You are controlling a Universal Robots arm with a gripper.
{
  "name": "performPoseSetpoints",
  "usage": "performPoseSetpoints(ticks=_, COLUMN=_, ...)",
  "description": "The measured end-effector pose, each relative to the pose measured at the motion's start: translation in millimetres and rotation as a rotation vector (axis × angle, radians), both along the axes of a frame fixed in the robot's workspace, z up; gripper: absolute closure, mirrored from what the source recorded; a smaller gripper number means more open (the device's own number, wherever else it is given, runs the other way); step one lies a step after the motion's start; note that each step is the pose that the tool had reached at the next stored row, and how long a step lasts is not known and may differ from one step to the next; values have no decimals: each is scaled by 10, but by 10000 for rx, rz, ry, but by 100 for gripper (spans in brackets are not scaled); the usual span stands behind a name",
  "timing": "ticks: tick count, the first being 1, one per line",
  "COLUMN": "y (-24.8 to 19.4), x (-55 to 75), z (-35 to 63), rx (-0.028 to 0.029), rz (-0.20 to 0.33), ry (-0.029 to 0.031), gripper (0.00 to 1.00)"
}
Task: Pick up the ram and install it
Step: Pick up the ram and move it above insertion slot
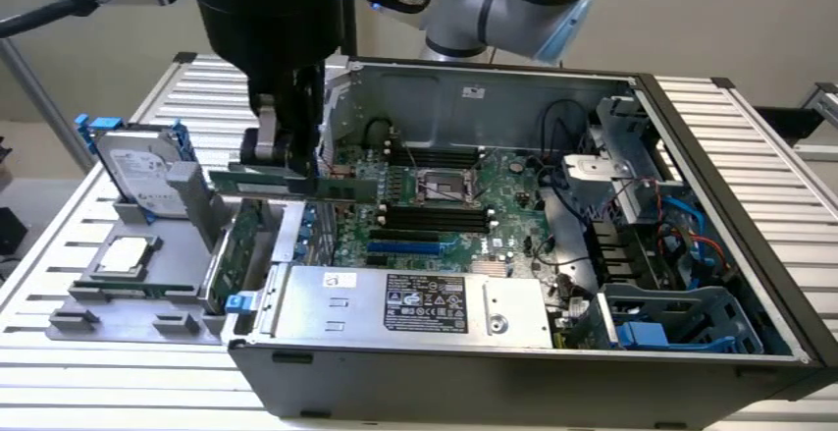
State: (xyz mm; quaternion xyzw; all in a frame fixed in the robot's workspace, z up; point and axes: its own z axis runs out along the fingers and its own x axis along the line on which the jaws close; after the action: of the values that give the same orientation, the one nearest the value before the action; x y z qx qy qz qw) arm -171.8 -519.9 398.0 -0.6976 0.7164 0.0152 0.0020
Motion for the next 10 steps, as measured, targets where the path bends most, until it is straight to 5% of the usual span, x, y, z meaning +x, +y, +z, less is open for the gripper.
performPoseSetpoints(ticks=10, y=99, x=444, z=-11, rx=1, rz=0, ry=11, gripper=100)
